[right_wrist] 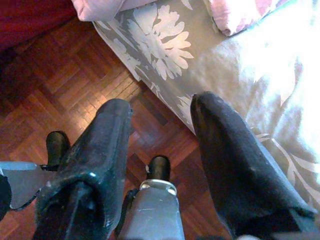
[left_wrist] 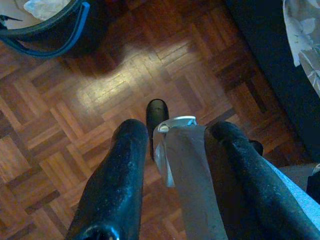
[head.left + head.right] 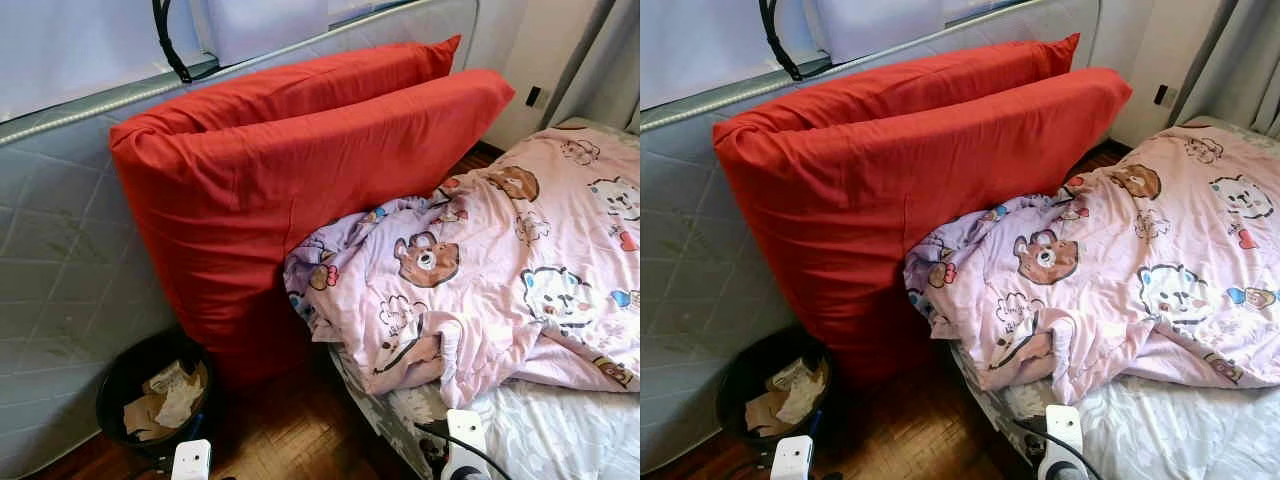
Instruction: Clean up the room
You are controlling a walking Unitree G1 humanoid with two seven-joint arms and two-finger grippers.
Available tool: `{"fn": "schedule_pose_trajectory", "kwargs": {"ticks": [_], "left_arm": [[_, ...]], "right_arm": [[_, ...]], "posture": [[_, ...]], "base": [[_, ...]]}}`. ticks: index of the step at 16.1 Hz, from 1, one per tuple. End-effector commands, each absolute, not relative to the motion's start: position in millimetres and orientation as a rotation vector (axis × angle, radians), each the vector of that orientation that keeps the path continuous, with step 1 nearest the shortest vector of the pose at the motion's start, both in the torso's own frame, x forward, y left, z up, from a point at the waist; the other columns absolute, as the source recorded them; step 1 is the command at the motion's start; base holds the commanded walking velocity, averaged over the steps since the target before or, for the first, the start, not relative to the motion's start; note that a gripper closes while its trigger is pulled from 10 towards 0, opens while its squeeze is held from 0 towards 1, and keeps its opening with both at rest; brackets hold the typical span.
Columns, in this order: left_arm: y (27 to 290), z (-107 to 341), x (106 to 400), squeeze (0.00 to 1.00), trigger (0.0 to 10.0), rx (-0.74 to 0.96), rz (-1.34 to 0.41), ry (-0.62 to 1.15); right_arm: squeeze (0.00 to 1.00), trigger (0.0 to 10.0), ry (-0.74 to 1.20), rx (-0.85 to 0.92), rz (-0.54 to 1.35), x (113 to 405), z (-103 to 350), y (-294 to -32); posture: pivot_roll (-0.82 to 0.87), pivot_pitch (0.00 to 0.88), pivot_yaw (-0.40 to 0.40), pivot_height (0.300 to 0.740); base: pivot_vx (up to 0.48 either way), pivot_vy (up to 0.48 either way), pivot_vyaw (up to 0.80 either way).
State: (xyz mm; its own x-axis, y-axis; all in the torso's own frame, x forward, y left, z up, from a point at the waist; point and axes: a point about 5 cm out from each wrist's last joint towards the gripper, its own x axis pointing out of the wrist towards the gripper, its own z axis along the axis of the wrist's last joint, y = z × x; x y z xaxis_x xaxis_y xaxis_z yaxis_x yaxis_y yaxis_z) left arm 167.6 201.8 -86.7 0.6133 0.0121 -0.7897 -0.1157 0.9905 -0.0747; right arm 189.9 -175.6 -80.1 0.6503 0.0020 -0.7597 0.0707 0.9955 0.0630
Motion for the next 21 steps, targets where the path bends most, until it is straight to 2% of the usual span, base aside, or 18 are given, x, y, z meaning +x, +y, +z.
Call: {"fn": "schedule_pose_trajectory", "kwargs": {"ticks": [1,7,17,21], "left_arm": [[204.6,-88.4,162.6,0.00,10.0,-0.131,0.083,0.921],[204.6,-88.3,162.9,0.00,10.0,-0.132,0.085,0.920],[204.6,-88.1,163.2,0.00,10.0,-0.130,0.082,0.916],[204.4,-87.4,164.2,0.00,10.0,-0.129,0.078,0.905]], "right_arm": [[0.00,10.0,0.874,0.099,-0.049,185.8,-82.1,-176.3],[0.00,10.0,0.875,0.100,-0.051,187.3,-81.7,-175.4],[0.00,10.0,0.874,0.106,-0.053,185.8,-82.3,-175.1],[0.00,10.0,0.870,0.110,-0.057,187.2,-81.6,-175.2]], "posture": [[0.03,0.070,0.012,0.740],[0.03,0.070,0.012,0.740],[0.03,0.070,0.013,0.740],[0.03,0.069,0.012,0.740]], "base": [[0.000,0.000,0.00],[0.000,0.000,0.00],[0.277,0.000,0.00],[0.000,0.000,0.00]]}}
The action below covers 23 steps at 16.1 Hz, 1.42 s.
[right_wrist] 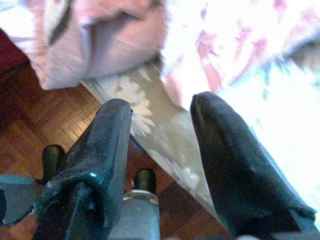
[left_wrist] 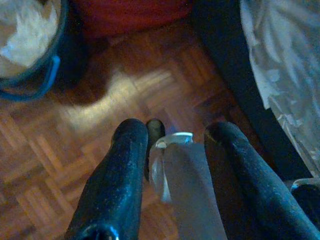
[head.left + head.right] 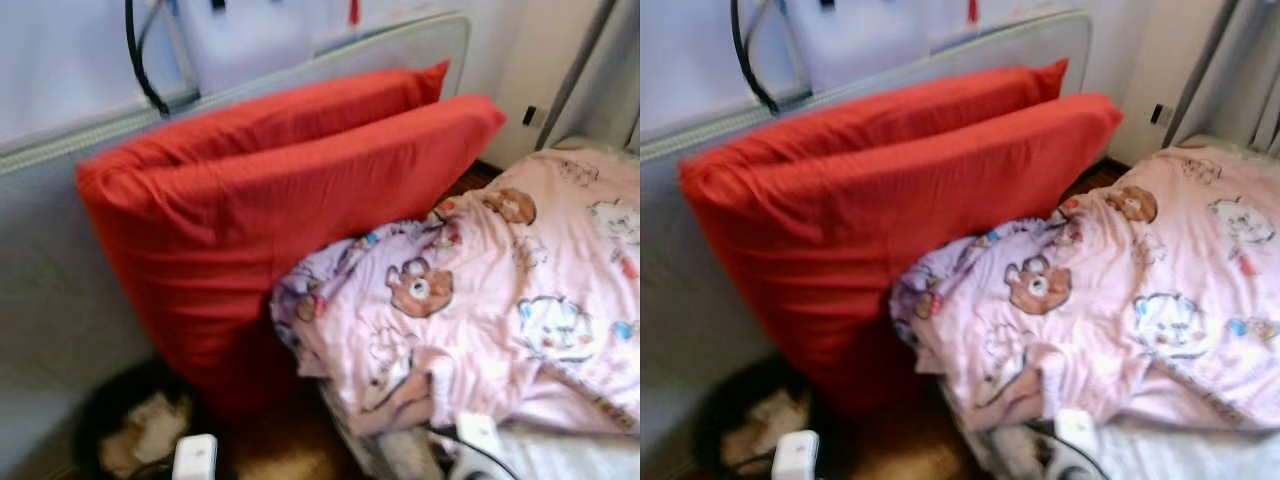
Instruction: Clean up the room
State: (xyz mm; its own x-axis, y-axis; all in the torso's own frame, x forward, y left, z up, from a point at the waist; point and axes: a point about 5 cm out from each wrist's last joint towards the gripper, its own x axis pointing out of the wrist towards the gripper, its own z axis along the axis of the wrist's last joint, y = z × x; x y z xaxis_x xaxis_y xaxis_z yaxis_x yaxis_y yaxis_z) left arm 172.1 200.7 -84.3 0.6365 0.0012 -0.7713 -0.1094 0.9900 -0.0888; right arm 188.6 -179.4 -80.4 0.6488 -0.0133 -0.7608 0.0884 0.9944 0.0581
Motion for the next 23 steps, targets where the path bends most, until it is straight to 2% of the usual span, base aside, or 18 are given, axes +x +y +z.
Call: {"fn": "schedule_pose_trajectory", "kwargs": {"ticks": [1,7,8,9,13,18,19,23], "left_arm": [[205,-87,165,0.00,10.0,-0.127,0.079,0.895],[207,-81,169,0.00,10.0,-0.134,0.120,0.792],[218,-58,204,0.00,10.0,-0.114,0.112,0.625],[224,-41,223,0.00,10.0,-0.102,0.110,0.511],[232,-3,247,0.00,10.0,-0.071,0.120,0.251],[224,24,265,0.00,10.0,-0.044,0.081,0.103],[215,34,263,0.00,10.0,-0.042,0.030,0.054],[207,40,256,0.00,10.0,-0.005,-0.034,0.033]], "right_arm": [[0.00,10.0,0.864,0.116,-0.061,188,-81,-175],[0.00,10.0,0.767,0.136,-0.056,206,-70,-173],[0.00,10.0,0.736,0.133,-0.057,211,-67,-174],[0.00,10.0,0.703,0.137,-0.063,216,-63,-176],[0.00,10.0,0.555,0.165,-0.067,237,-45,-181],[0.00,10.0,0.401,0.149,-0.052,258,-22,-183],[0.00,10.0,0.303,0.155,-0.071,267,-10,-185],[0.00,10.0,0.204,0.128,-0.074,268,1,-186]], "posture": [[0.03,0.067,0.014,0.740],[0.04,0.069,0.012,0.740],[0.04,0.069,0.011,0.740],[0.04,0.069,0.010,0.740],[0.04,0.068,0.004,0.740],[0.04,0.062,-0.007,0.740],[0.04,0.063,-0.013,0.740],[0.04,0.068,-0.023,0.740]], "base": [[0.000,0.000,0.00],[0.000,0.000,0.00],[0.000,0.000,0.00],[0.000,0.000,0.00],[0.000,0.000,0.00],[0.000,0.000,0.00],[0.000,0.000,0.00],[0.000,0.000,0.00]]}}
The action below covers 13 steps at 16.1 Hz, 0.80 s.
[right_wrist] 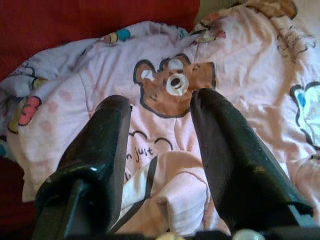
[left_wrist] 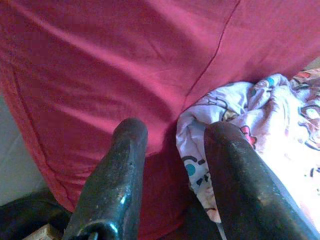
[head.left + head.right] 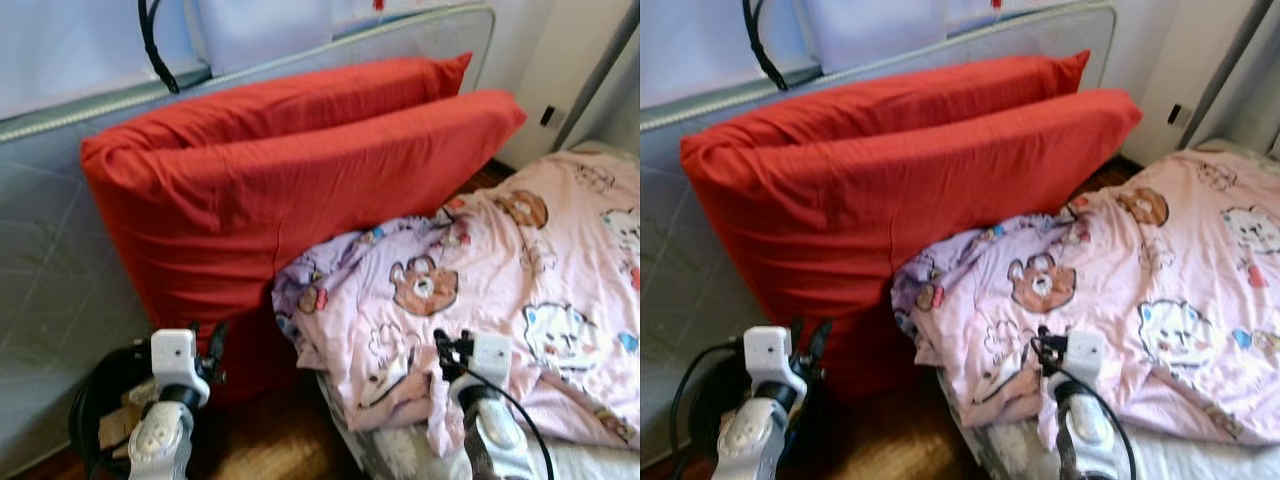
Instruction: Clean up the room
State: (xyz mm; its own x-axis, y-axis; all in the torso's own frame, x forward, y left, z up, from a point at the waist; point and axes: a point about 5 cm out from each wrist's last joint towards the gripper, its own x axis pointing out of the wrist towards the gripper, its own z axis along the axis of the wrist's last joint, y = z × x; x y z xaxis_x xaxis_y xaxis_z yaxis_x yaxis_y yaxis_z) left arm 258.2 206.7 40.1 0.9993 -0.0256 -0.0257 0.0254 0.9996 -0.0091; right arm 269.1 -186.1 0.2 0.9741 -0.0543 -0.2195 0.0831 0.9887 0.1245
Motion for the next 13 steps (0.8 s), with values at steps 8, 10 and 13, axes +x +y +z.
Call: {"fn": "schedule_pose_trajectory", "kwargs": {"ticks": [8,10,13], "left_arm": [[206,63,261,0.00,10.0,-0.016,-0.026,-0.023],[204,63,262,0.00,10.0,-0.019,-0.036,-0.018],[200,67,265,0.00,10.0,-0.027,-0.049,-0.008]], "right_arm": [[0.00,10.0,0.065,0.107,-0.106,270,22,-188],[0.00,10.0,0.074,0.113,-0.105,270,20,-184],[0.00,10.0,0.089,0.122,-0.097,267,18,-176]], "posture": [[0.02,0.061,-0.011,0.740],[0.02,0.054,-0.006,0.740],[0.02,0.044,-0.002,0.740]], "base": [[0.000,0.000,0.00],[0.000,0.000,0.00],[0.000,0.000,0.00]]}}
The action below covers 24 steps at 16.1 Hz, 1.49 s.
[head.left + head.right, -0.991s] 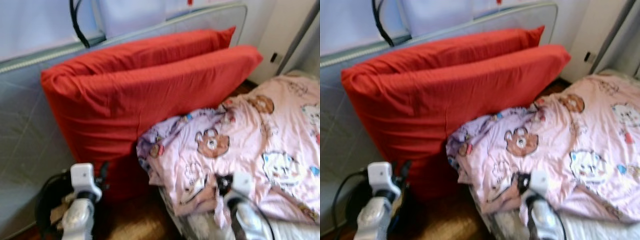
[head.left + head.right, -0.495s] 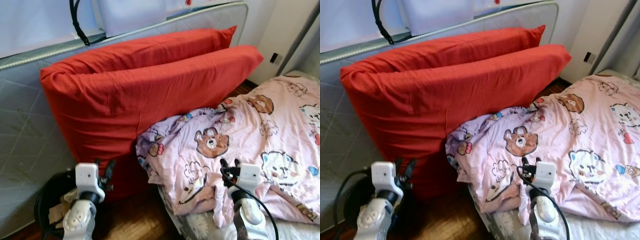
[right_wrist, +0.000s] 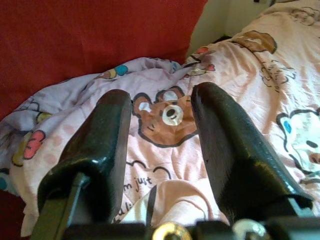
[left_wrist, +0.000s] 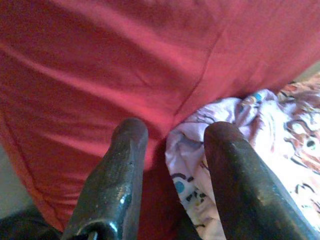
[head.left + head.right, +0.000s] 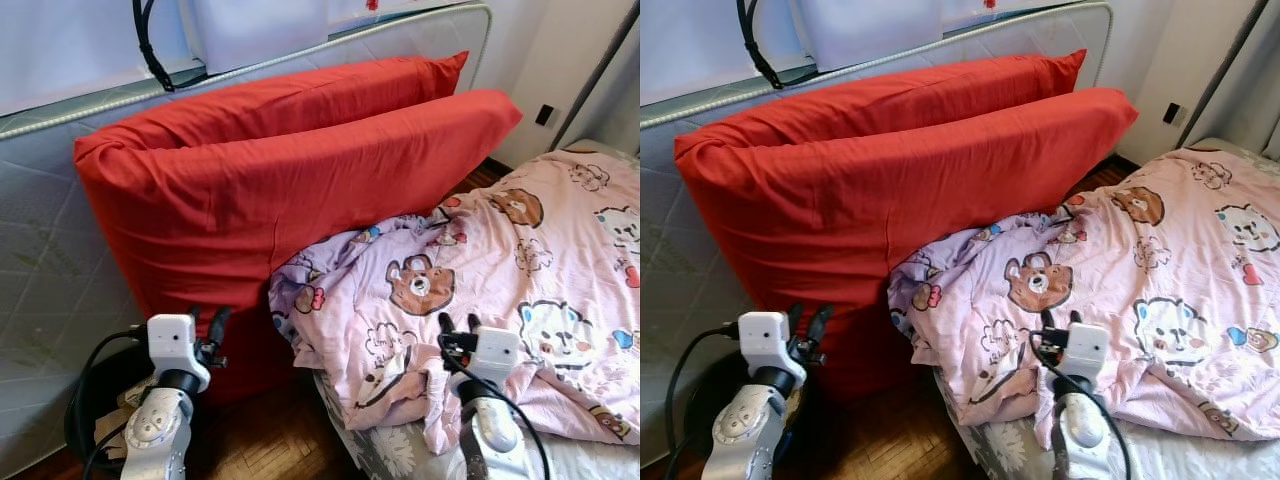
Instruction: Clean up the room
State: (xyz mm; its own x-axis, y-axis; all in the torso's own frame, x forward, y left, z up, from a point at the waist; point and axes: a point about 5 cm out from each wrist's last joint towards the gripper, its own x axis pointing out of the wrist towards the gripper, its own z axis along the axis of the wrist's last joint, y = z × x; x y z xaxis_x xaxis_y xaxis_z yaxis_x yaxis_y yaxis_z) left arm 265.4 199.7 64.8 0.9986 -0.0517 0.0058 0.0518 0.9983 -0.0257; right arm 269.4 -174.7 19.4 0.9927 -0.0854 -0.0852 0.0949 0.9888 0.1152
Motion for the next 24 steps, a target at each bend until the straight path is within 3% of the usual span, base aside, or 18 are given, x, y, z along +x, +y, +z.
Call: {"fn": "schedule_pose_trajectory", "kwargs": {"ticks": [1,6,9,24], "left_arm": [[200.2,67.1,264.5,0.00,10.0,-0.029,-0.050,-0.006],[199.6,68.0,263.3,0.00,10.0,-0.032,-0.050,-0.002],[199.2,68.6,263.1,0.00,10.0,-0.032,-0.051,-0.002],[197.4,70.4,264.6,0.00,10.0,-0.031,-0.054,0.007]], "right_arm": [[0.00,10.0,0.095,0.121,-0.098,267.0,17.4,-175.6],[0.00,10.0,0.156,0.104,-0.074,269.5,13.7,-172.0],[0.00,10.0,0.146,0.105,-0.069,269.7,14.5,-170.6],[0.00,10.0,0.157,0.112,-0.058,269.9,13.8,-167.1]], "posture": [[0.02,0.041,-0.002,0.740],[0.02,0.033,-0.003,0.740],[0.02,0.032,-0.004,0.705],[0.03,0.064,-0.006,0.680]], "base": [[0.000,0.000,0.00],[0.000,0.000,0.00],[0.000,0.000,0.00],[0.000,0.000,0.00]]}}
